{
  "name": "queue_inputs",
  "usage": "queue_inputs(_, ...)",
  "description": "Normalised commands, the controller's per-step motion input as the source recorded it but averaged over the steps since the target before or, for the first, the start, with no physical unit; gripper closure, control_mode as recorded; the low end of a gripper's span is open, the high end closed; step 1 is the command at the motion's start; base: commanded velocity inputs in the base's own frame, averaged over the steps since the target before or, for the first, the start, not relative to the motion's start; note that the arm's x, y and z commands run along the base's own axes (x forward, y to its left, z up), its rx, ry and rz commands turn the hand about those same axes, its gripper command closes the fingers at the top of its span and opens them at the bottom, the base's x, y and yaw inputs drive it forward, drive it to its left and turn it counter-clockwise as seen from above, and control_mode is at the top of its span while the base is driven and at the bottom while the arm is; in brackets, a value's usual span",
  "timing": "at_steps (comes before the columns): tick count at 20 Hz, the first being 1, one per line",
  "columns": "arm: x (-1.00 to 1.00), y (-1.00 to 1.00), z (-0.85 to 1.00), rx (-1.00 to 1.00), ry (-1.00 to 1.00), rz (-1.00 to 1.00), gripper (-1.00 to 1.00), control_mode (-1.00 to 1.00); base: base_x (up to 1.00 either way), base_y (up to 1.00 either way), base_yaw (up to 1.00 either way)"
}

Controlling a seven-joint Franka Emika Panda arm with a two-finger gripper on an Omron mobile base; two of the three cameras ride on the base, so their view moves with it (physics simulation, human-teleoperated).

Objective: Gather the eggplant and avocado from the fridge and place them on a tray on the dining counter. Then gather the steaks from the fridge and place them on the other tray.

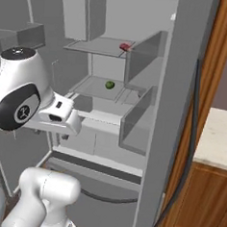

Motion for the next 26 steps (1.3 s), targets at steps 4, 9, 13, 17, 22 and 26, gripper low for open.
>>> queue_inputs(4,0.00,0.00,0.00,0.00,0.00,0.00,-1.00,1.00,0.46,0.00,-0.12)
queue_inputs(9,0.00,0.00,0.00,0.00,0.00,0.00,-1.00,1.00,0.47,0.07,-0.20)
queue_inputs(13,0.00,0.00,0.00,0.00,0.00,0.00,-1.00,1.00,0.47,0.18,-0.18)
queue_inputs(17,0.00,0.00,0.00,0.00,0.00,0.00,-1.00,1.00,0.61,0.12,-0.03)
queue_inputs(22,0.00,0.00,0.00,0.00,0.00,0.00,-1.00,1.00,0.43,0.18,0.00)
queue_inputs(26,0.00,0.00,0.00,0.00,0.00,0.00,-1.00,1.00,0.15,0.30,-0.01)
